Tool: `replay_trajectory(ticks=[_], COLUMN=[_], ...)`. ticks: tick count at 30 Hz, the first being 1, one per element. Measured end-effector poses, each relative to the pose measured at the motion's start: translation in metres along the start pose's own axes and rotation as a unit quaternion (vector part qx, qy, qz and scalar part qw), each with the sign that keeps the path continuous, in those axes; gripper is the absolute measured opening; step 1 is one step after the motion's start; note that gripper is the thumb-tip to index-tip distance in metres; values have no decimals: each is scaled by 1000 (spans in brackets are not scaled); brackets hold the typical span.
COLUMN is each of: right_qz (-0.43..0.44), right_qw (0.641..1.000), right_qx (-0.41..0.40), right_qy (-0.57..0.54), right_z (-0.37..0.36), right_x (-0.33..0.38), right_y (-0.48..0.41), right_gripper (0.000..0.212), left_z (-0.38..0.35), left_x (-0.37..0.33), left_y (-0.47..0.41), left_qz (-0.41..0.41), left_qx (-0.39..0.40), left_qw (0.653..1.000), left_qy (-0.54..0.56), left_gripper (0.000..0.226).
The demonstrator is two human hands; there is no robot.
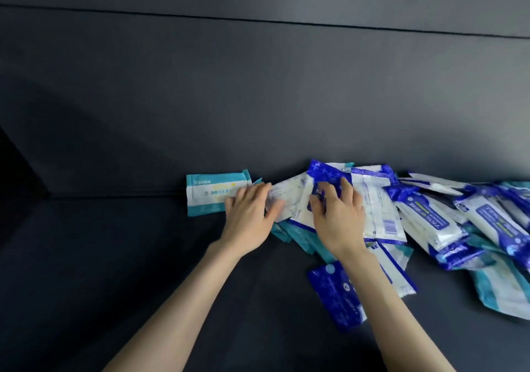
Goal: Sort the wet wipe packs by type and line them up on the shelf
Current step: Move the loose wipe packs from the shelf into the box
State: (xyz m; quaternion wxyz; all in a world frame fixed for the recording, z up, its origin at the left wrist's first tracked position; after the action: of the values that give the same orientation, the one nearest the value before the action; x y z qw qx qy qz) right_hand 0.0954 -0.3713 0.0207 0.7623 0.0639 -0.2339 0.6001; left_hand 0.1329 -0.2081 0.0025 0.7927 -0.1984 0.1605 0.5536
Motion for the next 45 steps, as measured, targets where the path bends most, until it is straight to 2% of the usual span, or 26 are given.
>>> replay_trajectory(ticks=[3, 6, 8, 11, 13, 17, 19, 22, 23, 25, 27, 29, 33, 36, 40, 45], right_qz=[-28, -34, -35, -28, -13, 5, 13, 2, -26, -104, -130, -101, -23, -31, -79, -132], right_qw=[1000, 996, 990, 983, 980, 968, 972, 986, 989, 991, 991, 994, 999, 998, 996, 989], right_qx=[5, -21, -37, -18, -7, -11, -46, -132, -133, -83, -37, -32, -31, -1, 29, 69], right_qy=[-2, -76, -133, -183, -201, -252, -230, -103, -65, -16, 8, 17, -9, -63, 13, 17], right_z=[-1, -1, -3, -15, -19, -14, -3, 21, 25, 25, 20, 19, 24, 28, 31, 36], right_x=[1, 3, 5, 11, 14, 10, 3, -10, -18, -39, -50, -47, -36, -46, -65, -80], right_y=[-10, -14, -15, -17, -17, -17, -14, -11, -11, -10, -8, -8, -11, -18, -32, -39], right_gripper=[35, 33, 45, 60, 55, 33, 32, 40, 46, 57, 55, 46, 39, 51, 75, 109], left_z=[0, 1, 3, 2, 1, -3, -3, -2, -1, 0, -1, -2, -3, -6, -1, 1], left_x=[5, 13, 14, 14, 14, 18, 17, 12, 10, 9, 5, 0, 0, 1, -5, -16], left_y=[-18, -28, -30, -29, -26, -20, -17, -12, -10, -8, -5, -1, 2, 3, 1, -7], left_qz=[24, 51, 53, 62, 69, 79, 79, 85, 90, 105, 112, 114, 116, 120, 100, 93], left_qx=[12, 23, 33, 62, 77, 89, 88, 84, 74, 43, 11, -14, -53, -67, -99, -120], left_qw=[1000, 995, 992, 987, 980, 944, 934, 934, 939, 949, 956, 959, 959, 951, 938, 924], left_qy=[10, 82, 109, 136, 172, 309, 338, 336, 324, 294, 272, 260, 251, 278, 318, 351], left_gripper=[54, 44, 48, 47, 43, 33, 28, 28, 25, 18, 12, 16, 46, 48, 40, 37])
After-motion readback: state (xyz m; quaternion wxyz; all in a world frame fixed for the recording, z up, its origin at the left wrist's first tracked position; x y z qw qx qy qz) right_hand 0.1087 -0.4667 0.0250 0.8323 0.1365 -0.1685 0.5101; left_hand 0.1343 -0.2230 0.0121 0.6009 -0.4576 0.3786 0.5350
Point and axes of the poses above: each hand's wrist, its own y-axis away from the middle knuckle, its own z-axis out of the back of the hand, x = y × z, the point moved 7 cm from there along -y, towards the middle knuckle, and after that the axes turned 5 degrees about x, right-handed, at the moved point
